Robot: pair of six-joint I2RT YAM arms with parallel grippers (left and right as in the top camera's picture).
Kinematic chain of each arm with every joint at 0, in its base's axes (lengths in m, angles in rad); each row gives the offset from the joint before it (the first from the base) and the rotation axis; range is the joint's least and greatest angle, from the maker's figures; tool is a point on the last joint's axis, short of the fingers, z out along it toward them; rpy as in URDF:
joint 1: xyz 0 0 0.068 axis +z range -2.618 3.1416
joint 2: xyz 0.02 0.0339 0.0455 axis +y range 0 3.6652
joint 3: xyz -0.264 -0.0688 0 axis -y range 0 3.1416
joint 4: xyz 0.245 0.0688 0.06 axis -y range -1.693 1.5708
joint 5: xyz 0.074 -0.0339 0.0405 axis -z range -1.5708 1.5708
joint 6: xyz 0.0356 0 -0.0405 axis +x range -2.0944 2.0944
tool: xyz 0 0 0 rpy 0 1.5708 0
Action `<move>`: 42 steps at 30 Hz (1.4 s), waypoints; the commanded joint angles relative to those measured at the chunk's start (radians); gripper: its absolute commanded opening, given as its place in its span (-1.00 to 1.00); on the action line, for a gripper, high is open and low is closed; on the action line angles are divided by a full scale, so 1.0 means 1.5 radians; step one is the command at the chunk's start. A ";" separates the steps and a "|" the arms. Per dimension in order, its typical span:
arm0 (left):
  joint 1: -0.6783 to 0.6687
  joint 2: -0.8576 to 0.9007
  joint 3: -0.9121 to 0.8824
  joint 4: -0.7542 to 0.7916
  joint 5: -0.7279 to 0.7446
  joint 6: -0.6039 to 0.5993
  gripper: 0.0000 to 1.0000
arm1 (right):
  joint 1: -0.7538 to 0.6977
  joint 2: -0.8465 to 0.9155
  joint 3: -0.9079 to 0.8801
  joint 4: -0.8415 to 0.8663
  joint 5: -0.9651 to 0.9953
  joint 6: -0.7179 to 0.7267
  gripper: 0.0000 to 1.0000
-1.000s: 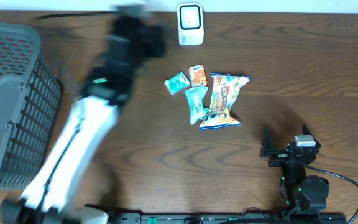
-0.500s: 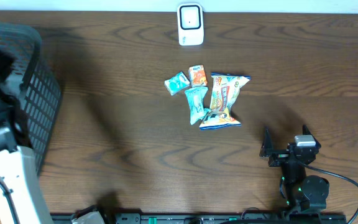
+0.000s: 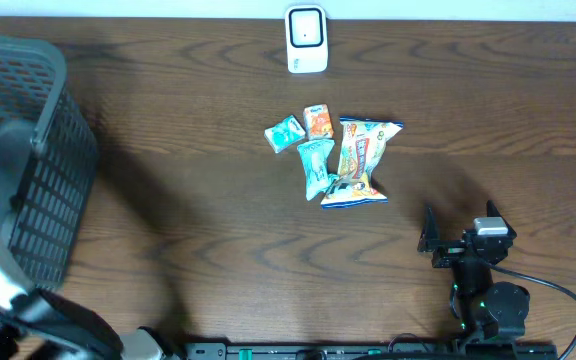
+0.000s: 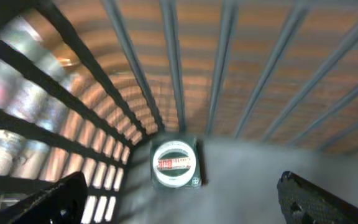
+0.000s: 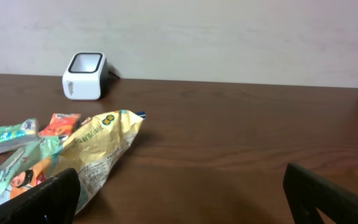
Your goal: Scan the item barcode
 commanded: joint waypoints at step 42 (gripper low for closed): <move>0.139 0.285 0.003 0.050 0.139 -0.065 0.93 | -0.005 -0.004 -0.001 -0.003 0.001 0.004 0.99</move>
